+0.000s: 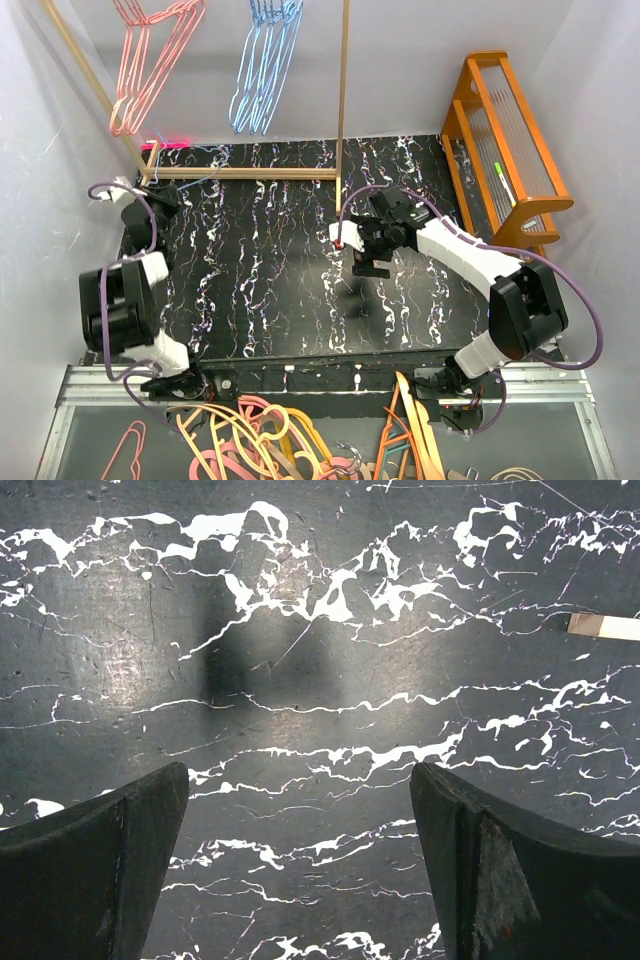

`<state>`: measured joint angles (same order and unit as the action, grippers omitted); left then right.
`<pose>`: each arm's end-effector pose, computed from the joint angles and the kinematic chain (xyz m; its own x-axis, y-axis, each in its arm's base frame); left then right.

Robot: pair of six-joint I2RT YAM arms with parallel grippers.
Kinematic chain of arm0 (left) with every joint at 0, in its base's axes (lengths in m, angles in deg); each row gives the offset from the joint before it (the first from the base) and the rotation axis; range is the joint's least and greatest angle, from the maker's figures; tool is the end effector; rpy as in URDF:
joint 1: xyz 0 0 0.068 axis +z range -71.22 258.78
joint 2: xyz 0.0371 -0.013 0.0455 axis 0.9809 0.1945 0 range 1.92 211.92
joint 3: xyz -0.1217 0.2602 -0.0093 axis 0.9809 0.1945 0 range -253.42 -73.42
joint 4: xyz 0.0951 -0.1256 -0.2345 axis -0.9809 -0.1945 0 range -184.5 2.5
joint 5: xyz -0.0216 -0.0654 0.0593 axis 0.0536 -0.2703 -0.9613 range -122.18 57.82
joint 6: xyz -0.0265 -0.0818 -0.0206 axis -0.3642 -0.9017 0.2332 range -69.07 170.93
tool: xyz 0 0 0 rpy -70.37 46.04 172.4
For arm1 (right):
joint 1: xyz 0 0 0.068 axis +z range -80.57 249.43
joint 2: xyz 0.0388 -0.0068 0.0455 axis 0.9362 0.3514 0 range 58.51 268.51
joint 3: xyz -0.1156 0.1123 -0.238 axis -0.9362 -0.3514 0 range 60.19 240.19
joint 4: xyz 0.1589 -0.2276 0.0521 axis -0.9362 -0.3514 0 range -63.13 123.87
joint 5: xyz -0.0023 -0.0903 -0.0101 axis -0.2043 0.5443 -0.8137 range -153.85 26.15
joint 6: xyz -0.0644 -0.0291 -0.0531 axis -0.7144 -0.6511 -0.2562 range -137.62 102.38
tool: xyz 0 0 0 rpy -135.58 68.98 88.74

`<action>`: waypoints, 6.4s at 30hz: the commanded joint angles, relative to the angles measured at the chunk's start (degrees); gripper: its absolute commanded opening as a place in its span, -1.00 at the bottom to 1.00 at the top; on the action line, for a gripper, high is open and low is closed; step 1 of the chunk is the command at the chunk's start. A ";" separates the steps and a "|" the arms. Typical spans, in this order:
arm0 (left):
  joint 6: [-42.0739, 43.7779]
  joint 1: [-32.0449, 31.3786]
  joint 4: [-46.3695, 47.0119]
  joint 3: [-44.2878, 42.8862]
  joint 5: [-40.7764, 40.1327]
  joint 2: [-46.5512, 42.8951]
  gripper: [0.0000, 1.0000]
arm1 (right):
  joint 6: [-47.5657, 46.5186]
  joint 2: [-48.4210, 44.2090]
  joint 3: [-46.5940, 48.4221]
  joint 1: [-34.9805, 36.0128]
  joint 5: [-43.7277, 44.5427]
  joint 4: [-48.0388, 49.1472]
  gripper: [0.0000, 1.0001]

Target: Organize the hangers

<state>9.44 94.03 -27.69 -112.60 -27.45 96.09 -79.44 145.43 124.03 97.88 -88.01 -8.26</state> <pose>0.3824 0.0975 0.2200 0.1817 -0.6348 -0.7510 -0.0832 0.7511 -0.6550 0.2795 0.1881 0.2103 0.1393 -0.8393 -0.5255 -0.9801 -0.0410 -0.1942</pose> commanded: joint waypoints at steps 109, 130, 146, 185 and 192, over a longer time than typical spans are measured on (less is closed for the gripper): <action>141.50 -18.10 -136.97 -51.49 64.32 7.11 0.94 | 15.72 9.36 14.08 -7.12 -47.82 21.39 -0.85; 137.41 -17.96 -141.93 -60.94 58.26 14.97 0.94 | 14.03 11.63 19.12 -7.14 -46.66 17.98 -0.85; 127.96 -18.50 -141.99 -60.36 56.63 13.31 0.94 | 12.78 12.40 19.18 -7.12 -44.89 17.87 -0.85; 91.28 -20.16 -105.41 -31.07 33.04 -14.36 -1.00 | 28.09 9.92 20.90 -8.43 -31.19 29.92 0.96; 89.57 -13.10 -117.07 -22.30 21.38 -26.64 -1.00 | 34.97 8.60 25.12 -10.14 -8.82 41.48 0.97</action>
<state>102.53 77.44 -136.29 -139.49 1.66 74.63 -50.15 158.28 144.16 88.61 -113.76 20.57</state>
